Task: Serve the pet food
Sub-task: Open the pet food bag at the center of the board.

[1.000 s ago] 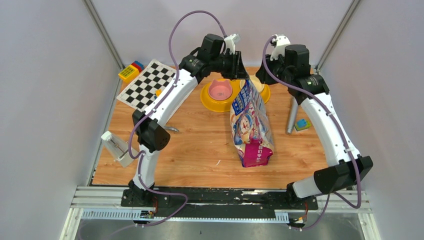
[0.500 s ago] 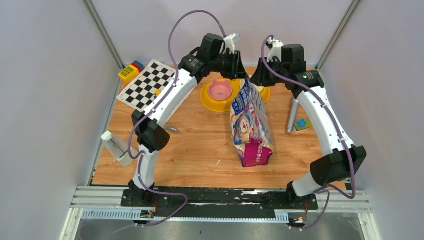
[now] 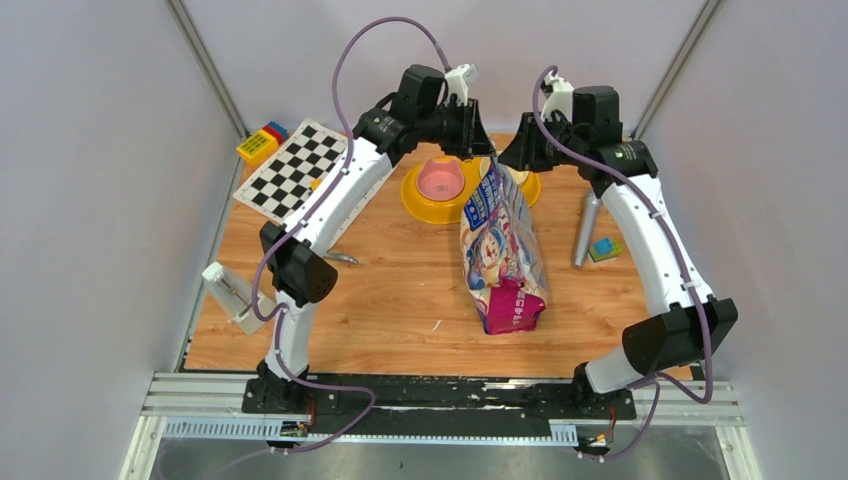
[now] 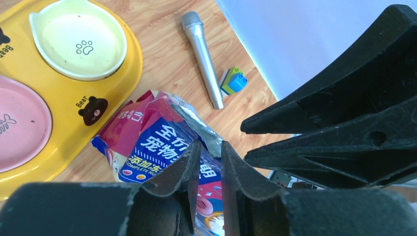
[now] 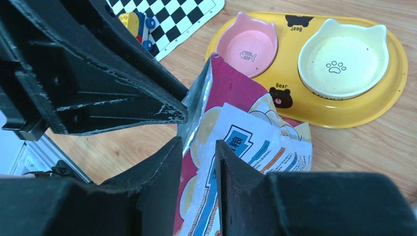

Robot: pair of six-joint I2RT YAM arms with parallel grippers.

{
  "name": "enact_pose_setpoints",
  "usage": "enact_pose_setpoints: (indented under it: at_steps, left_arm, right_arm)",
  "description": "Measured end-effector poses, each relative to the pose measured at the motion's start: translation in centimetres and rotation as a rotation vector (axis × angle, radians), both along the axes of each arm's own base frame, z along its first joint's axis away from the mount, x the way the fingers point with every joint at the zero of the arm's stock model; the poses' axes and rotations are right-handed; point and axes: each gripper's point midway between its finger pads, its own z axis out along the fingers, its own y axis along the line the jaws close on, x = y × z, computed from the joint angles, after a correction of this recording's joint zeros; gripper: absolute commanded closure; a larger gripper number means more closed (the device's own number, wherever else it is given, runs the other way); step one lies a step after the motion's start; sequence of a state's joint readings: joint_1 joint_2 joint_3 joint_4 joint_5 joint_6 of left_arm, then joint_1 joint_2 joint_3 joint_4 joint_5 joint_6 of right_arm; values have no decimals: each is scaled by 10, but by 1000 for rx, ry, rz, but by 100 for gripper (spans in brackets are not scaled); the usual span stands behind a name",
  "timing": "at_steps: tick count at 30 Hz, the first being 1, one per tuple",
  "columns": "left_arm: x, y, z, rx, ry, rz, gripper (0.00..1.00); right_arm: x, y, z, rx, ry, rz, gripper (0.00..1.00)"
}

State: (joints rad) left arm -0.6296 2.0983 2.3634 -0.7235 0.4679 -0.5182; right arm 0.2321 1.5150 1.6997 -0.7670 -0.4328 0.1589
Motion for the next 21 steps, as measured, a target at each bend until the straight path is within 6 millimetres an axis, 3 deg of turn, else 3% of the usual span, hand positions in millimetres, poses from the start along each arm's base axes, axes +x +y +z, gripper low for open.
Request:
enact_pose_setpoints:
  at_steps: [6, 15, 21]
  left_arm:
    - [0, 0, -2, 2, 3, -1, 76]
    - [0, 0, -5, 6, 9, -2, 98]
    - [0, 0, -5, 6, 10, -1, 100]
  right_arm:
    - [-4, 3, 3, 16, 0, 17, 67]
    - [-3, 5, 1, 21, 10, 27, 67]
    - [0, 8, -6, 25, 33, 37, 66]
